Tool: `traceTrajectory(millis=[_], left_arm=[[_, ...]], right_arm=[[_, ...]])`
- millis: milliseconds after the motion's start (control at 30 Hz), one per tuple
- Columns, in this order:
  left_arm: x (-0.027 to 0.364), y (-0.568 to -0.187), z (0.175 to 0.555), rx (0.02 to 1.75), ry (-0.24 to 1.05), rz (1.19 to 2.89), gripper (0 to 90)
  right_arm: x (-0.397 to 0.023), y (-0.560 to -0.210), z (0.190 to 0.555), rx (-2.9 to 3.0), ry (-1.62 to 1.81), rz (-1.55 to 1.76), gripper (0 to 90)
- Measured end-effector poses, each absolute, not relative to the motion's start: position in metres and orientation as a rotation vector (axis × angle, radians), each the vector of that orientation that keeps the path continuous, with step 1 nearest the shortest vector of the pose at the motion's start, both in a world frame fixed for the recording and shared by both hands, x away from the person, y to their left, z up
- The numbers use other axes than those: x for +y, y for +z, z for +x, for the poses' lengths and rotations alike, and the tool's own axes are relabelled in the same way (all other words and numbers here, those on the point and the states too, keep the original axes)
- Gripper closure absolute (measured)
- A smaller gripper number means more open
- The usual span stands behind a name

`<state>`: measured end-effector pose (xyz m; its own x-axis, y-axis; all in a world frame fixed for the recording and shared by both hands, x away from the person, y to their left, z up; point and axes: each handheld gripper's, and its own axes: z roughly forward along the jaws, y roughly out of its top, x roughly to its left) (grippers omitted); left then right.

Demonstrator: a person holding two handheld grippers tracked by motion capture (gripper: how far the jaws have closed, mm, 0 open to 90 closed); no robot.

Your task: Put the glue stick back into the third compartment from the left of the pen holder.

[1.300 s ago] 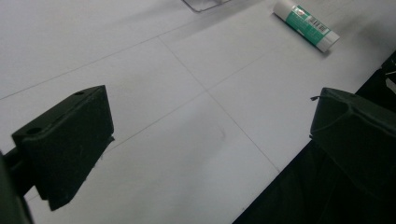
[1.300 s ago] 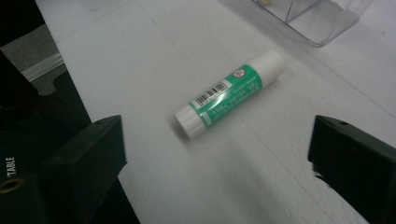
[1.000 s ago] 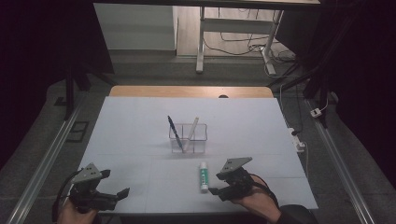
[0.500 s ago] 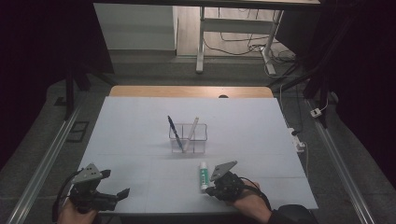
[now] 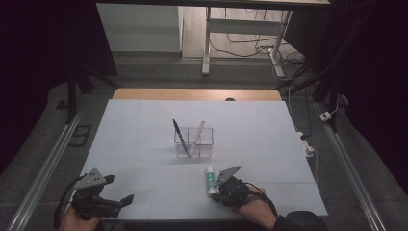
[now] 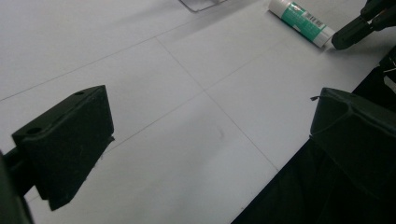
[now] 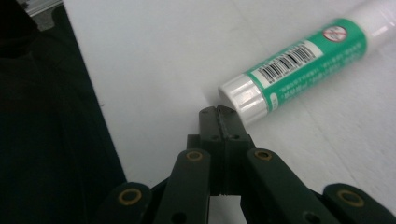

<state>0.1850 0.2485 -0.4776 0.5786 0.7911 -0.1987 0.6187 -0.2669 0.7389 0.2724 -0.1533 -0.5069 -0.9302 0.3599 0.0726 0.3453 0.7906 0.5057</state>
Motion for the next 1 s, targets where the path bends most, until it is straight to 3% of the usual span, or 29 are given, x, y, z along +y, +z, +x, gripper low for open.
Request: traceTrajectory(millis=[1000], left_arm=[[0.247,-0.478,0.186,1.131,0.266,2.001,0.0]], right_arm=[[-0.187,-0.502,0.316,2.857,0.745,0.719,88.9]])
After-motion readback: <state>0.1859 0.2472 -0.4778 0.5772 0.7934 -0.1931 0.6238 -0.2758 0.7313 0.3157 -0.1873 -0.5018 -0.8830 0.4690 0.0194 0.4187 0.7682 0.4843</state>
